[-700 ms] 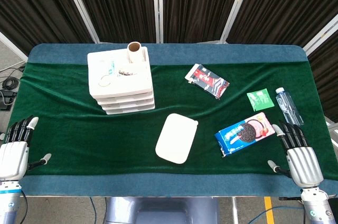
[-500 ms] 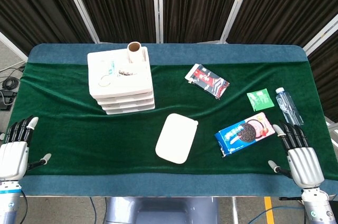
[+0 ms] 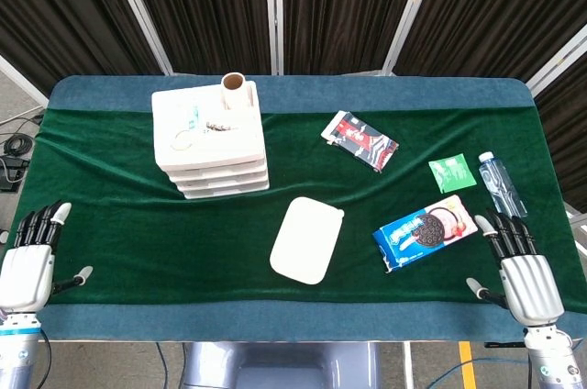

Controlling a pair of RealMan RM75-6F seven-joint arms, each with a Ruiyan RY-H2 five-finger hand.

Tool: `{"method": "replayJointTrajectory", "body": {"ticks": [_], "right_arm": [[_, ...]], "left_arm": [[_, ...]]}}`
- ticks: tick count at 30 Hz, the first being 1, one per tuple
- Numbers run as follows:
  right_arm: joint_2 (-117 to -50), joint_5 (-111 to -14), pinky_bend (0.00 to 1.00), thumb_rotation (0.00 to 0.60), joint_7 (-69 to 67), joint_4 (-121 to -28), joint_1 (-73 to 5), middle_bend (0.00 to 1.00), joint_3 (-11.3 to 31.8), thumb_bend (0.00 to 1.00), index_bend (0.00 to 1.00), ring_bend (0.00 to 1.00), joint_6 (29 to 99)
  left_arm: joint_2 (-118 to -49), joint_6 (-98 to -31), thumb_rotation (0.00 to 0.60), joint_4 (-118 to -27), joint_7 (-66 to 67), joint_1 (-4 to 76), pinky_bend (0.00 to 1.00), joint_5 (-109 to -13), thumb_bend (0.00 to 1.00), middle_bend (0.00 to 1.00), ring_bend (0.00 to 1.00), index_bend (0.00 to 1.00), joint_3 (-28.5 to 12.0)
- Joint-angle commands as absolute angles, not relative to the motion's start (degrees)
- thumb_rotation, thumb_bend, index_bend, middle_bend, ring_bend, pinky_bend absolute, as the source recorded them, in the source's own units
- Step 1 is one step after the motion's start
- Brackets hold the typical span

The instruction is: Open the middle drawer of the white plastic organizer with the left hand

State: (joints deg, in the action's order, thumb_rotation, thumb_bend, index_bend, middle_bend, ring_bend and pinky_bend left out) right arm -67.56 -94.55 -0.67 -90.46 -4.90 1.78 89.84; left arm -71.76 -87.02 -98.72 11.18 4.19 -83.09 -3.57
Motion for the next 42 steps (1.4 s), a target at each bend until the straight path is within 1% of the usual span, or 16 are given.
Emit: {"method": "replayJointTrajectory", "body": {"ticks": [1,2,3,5,6,8,9,11,12,13,16,17,21,24,28,42], "right_arm": [[-67.5,-94.5,0.00,0.600,-0.8,-90.4,-4.9,0.00,1.7,0.04,0.00,0.00,89.7],[-67.5,-94.4,0.00,0.600,-0.9,-90.3,-4.9,0.00,1.7,0.04,0.00,0.00,89.6],[-67.5,-94.3,0.00,0.600,-1.0,-90.3,-4.9,0.00,1.7,0.04,0.00,0.00,89.6],[-67.5,-94.3,0.00,0.600,-1.2,-90.2,-4.9,0.00,1.7,0.04,0.00,0.00,89.5],[-67.5,-94.2,0.00,0.600,-1.3,-90.3,-4.9,0.00,1.8,0.04,0.00,0.00,89.5],[-67.5,-94.2,0.00,0.600,-1.3,-90.3,-4.9,0.00,1.8,0.04,0.00,0.00,89.6],[-67.5,-94.2,0.00,0.600,-1.1,-90.3,-4.9,0.00,1.8,0.04,0.00,0.00,89.6],[-67.4,-94.1,0.00,0.600,-1.0,-90.3,-4.8,0.00,2.0,0.04,0.00,0.00,89.9],[-67.3,-94.1,0.00,0.600,-1.2,-90.4,-4.8,0.00,2.0,0.04,0.00,0.00,90.0],[-67.2,-94.1,0.00,0.600,-1.3,-90.4,-4.8,0.00,2.0,0.04,0.00,0.00,90.0],[-67.1,-94.2,0.00,0.600,-1.6,-90.4,-4.8,0.00,2.0,0.04,0.00,0.00,90.0],[-67.1,-94.2,0.00,0.600,-1.7,-90.4,-4.7,0.00,2.0,0.04,0.00,0.00,90.1],[-66.9,-94.3,0.00,0.600,-2.1,-90.5,-4.6,0.00,2.1,0.04,0.00,0.00,90.4],[-66.7,-94.2,0.00,0.600,-2.6,-90.5,-4.6,0.00,2.1,0.04,0.00,0.00,90.5],[-66.6,-94.3,0.00,0.600,-2.9,-90.5,-4.6,0.00,2.1,0.04,0.00,0.00,90.6],[-66.0,-94.3,0.00,0.600,-4.4,-90.7,-4.5,0.00,2.3,0.04,0.00,0.00,91.0]], "left_arm": [[-71.6,-86.9,0.600,-99.2,10.3,4.4,0.00,-83.3,0.15,0.00,0.00,0.00,-3.7],[-71.6,-86.8,0.600,-99.6,9.5,4.5,0.02,-83.5,0.16,0.00,0.00,0.00,-3.8],[-71.6,-86.8,0.600,-100.0,7.9,4.7,0.08,-83.7,0.16,0.05,0.03,0.00,-4.0],[-71.7,-86.6,0.600,-100.3,6.0,5.0,0.26,-84.0,0.18,0.25,0.19,0.10,-4.3],[-71.6,-86.0,0.600,-100.7,4.2,5.4,0.37,-84.3,0.21,0.41,0.33,0.21,-4.4],[-71.2,-83.9,0.600,-102.2,0.3,6.2,0.50,-84.1,0.26,0.61,0.52,0.39,-4.4],[-70.6,-82.2,0.600,-103.4,-2.2,6.9,0.56,-83.6,0.30,0.69,0.58,0.39,-4.4],[-69.3,-74.8,0.600,-107.6,-10.7,9.8,0.60,-82.6,0.36,0.76,0.65,0.19,-3.9],[-68.0,-71.2,0.600,-108.7,-13.7,11.3,0.61,-81.6,0.38,0.79,0.66,0.05,-3.9],[-67.2,-68.6,0.600,-109.4,-14.9,12.4,0.61,-81.0,0.38,0.78,0.67,0.00,-3.7],[-65.4,-60.0,0.600,-111.3,-17.3,16.3,0.61,-77.4,0.38,0.75,0.65,0.00,-3.7],[-65.6,-57.8,0.600,-111.8,-18.4,17.4,0.62,-75.4,0.38,0.76,0.65,0.00,-4.2],[-67.6,-52.9,0.600,-112.6,-21.2,20.7,0.70,-68.0,0.52,0.88,0.75,0.00,-6.9],[-69.3,-49.9,0.600,-112.6,-22.8,23.1,0.73,-62.1,0.60,0.92,0.79,0.00,-9.1],[-70.8,-48.5,0.600,-111.9,-22.8,25.1,0.74,-58.3,0.64,0.93,0.80,0.00,-10.8],[-78.2,-51.1,0.600,-109.9,-14.6,32.9,0.74,-46.1,0.64,0.93,0.80,0.00,-15.5]]}}
